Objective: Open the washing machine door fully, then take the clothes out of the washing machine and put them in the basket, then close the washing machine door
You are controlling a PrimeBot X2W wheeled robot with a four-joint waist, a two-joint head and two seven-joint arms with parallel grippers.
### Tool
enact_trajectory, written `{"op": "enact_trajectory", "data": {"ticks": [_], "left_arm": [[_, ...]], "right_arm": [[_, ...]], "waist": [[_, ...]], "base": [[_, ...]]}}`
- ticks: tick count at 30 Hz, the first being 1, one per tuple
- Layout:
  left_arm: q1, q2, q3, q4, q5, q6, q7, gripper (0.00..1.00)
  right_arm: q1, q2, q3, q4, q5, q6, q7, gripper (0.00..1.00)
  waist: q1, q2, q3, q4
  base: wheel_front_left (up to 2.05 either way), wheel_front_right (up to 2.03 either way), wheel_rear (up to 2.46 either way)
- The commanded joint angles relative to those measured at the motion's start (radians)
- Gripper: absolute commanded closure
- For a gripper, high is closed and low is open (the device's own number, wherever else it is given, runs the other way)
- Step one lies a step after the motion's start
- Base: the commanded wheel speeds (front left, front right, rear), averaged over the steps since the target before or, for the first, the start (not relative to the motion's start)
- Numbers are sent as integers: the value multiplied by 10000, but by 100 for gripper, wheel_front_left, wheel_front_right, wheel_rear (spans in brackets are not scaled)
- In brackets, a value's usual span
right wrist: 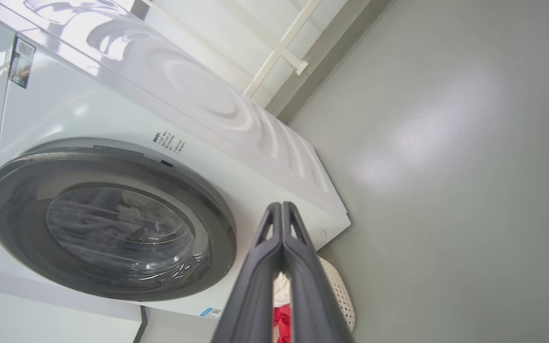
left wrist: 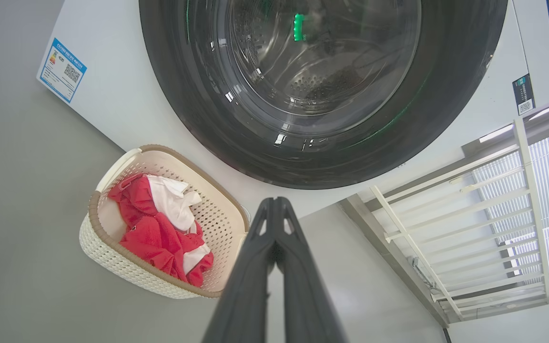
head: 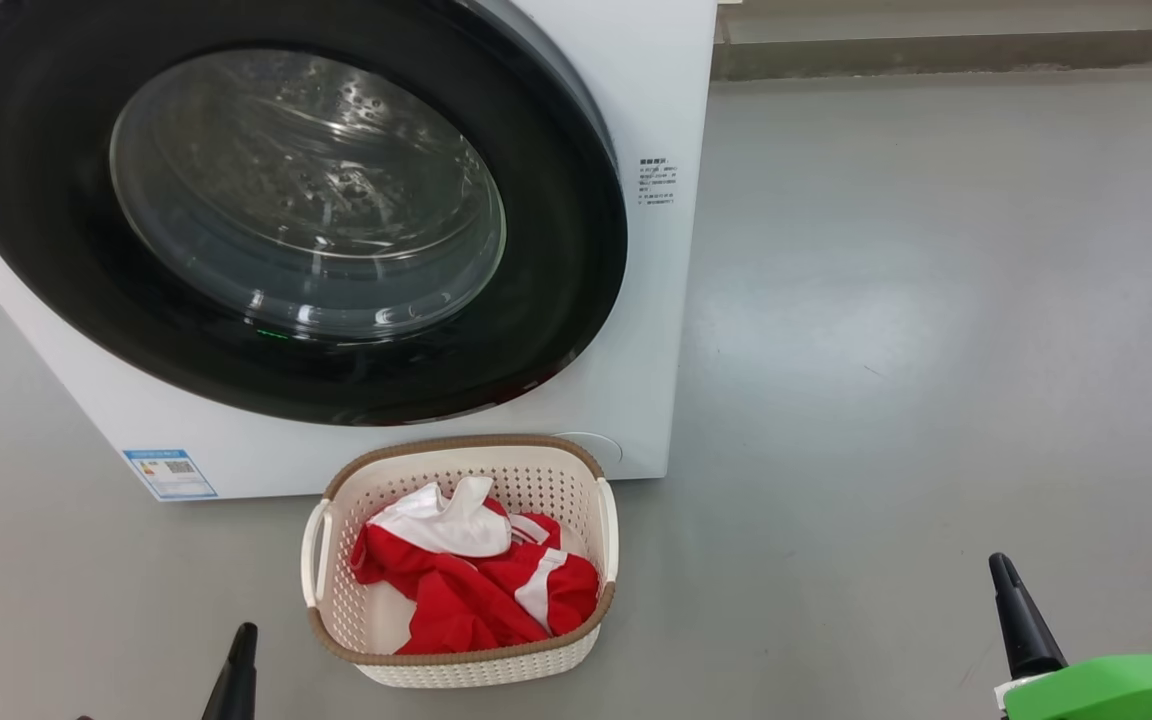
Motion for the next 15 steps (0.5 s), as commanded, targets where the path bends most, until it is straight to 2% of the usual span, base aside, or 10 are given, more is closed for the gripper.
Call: {"op": "enact_trajectory", "data": {"ticks": [1,15], "left_arm": [[-464,41,282,-249,-241,-41,50,100],[-706,-20,393,-262,-1649,-49,463,100]], "right_arm": [[-479,-166,103,-309,266,-5,47,100],[-743,-183,68,-420,1643,-6,457,100]], "waist": [[-1,0,1,-4],[-1,0,15,-62]], "base": [[0,0,0],[0,0,0]]}}
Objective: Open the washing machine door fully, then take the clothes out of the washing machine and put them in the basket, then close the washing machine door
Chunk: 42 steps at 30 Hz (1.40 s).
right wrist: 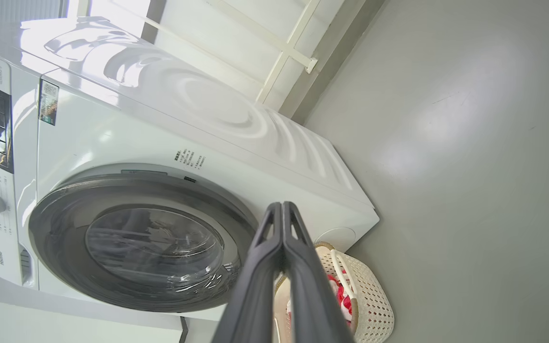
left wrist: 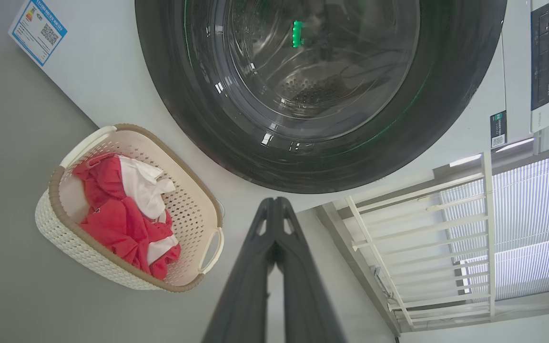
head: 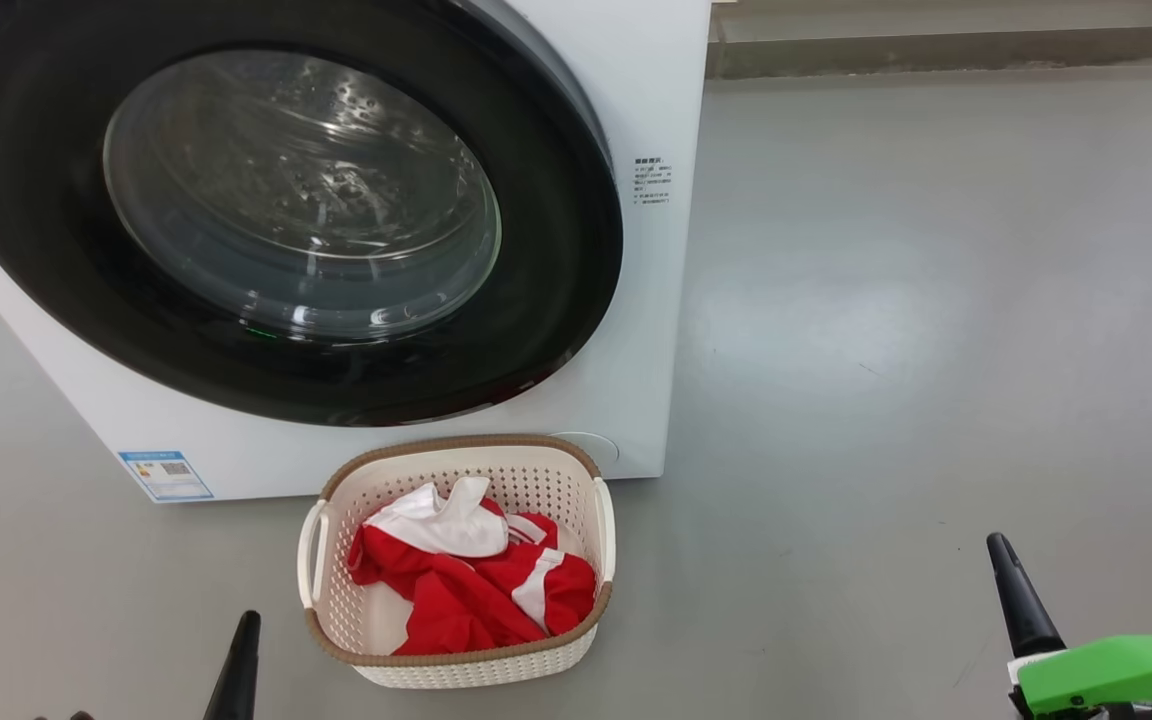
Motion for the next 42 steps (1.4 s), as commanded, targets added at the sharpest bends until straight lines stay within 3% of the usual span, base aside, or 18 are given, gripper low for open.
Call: {"op": "enact_trajectory", "data": {"ticks": [1,42], "left_arm": [[-537,90,284,-250,-309,-49,65,100],[-1225,-85,601,-288,-4326,-71,1241,100]], "right_arm": [[-510,-177,110,-328,254,-4,84,100],[-1260,-227,15,-644,4184,-7,1251,100]], "waist": [[0,0,1,-5],[0,0,41,-170]], "base": [[0,0,0],[0,0,0]]}}
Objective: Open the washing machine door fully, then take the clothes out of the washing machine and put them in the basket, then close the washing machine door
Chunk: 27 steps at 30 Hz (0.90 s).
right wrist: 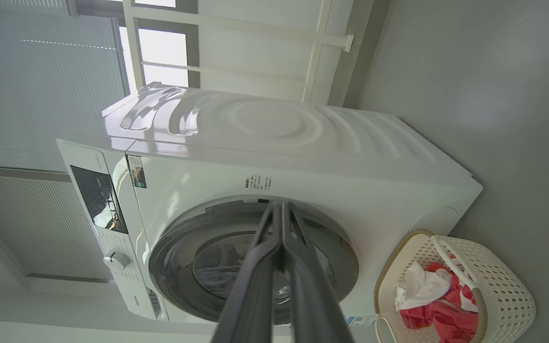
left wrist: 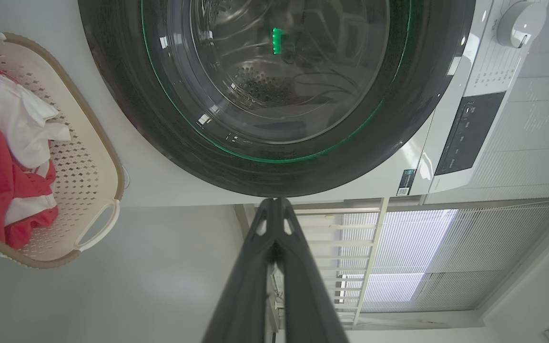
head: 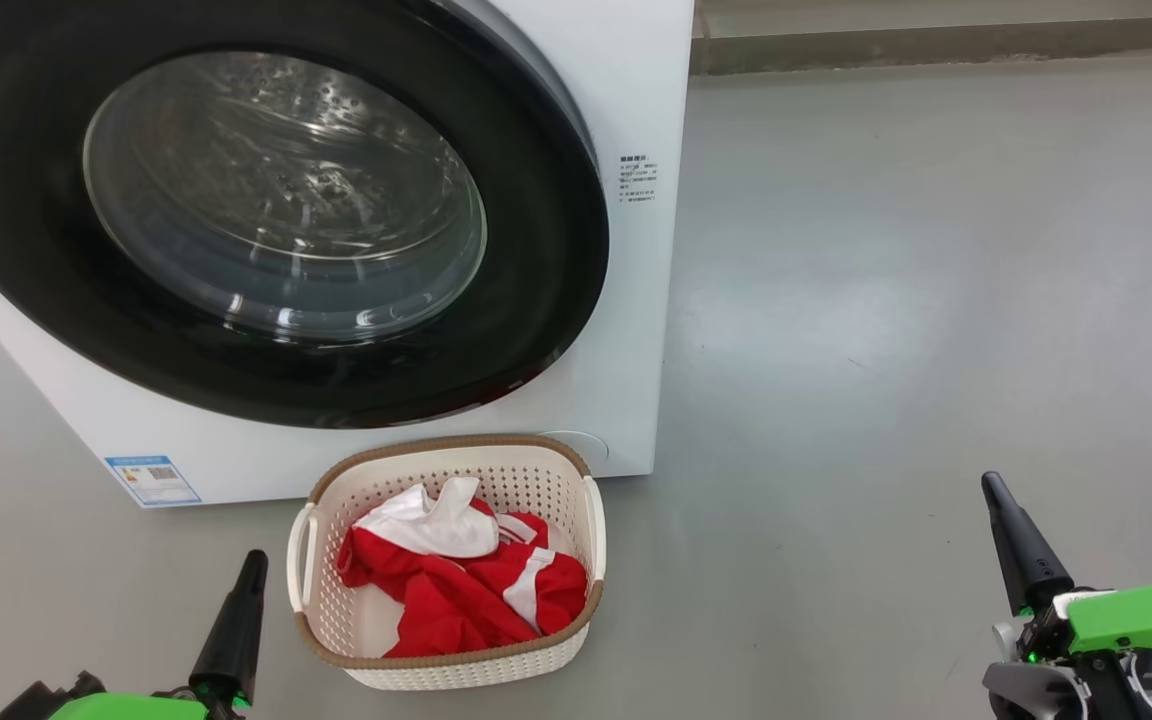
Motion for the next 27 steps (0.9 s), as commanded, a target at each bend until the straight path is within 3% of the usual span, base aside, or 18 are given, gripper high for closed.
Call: {"op": "enact_trajectory", "data": {"ticks": [1,27], "left_arm": [[-392,62,386,-256,-117,-71,46,100],[-391,62,382,-256,-121,-71,43,100]], "right_arm": [[-504,-170,128,-338,217,6,64,100],[-504,-170,130,-338,218,6,63,100]], "waist": [[0,0,0,1],[0,0,0,1]], "base": [[0,0,0],[0,0,0]]}}
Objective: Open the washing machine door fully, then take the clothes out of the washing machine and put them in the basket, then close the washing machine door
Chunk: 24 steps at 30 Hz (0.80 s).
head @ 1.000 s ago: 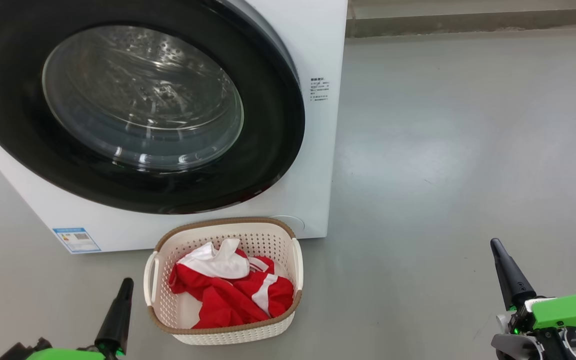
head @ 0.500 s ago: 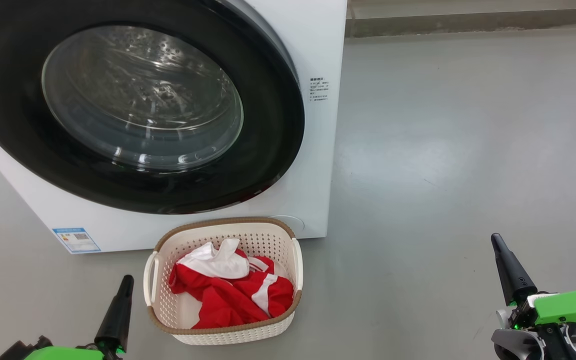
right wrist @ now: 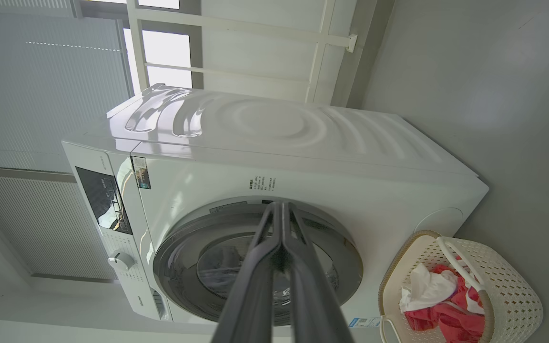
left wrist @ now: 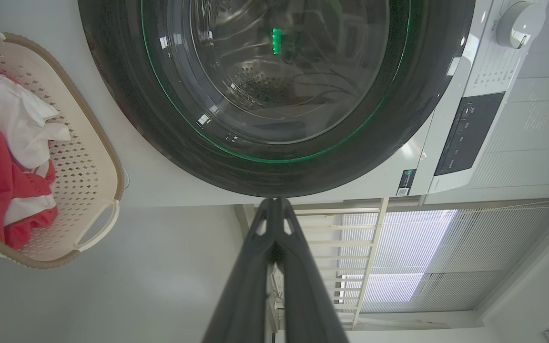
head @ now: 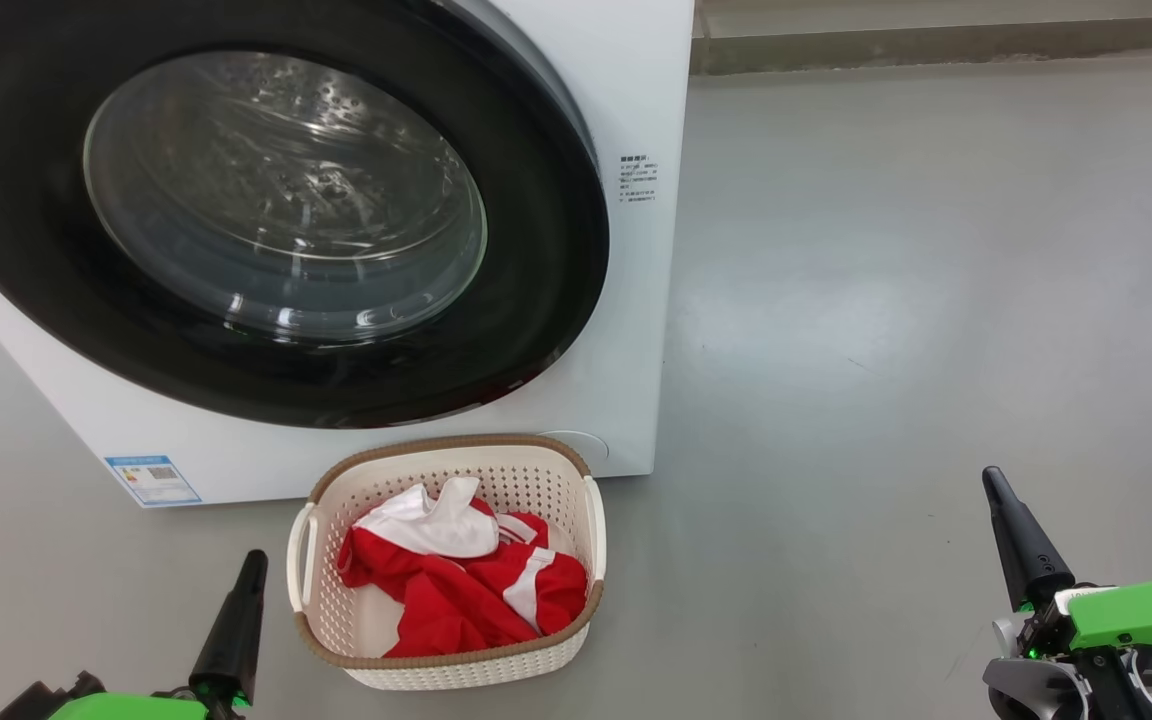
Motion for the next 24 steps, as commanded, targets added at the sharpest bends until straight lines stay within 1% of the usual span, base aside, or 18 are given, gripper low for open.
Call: {"op": "enact_trajectory", "data": {"ticks": [1,24], "left_arm": [[-391,78,370,-254,-106,-71,39,100],[-391,78,368,-254,-108,-71,37,100]], "right_arm": [[-417,-166,142,-309,36,6,61,100],[-417,-166,143,-309,37,6,60,100]], "waist": [[0,0,0,0],[0,0,0,0]], "base": [[0,0,0],[0,0,0]]}}
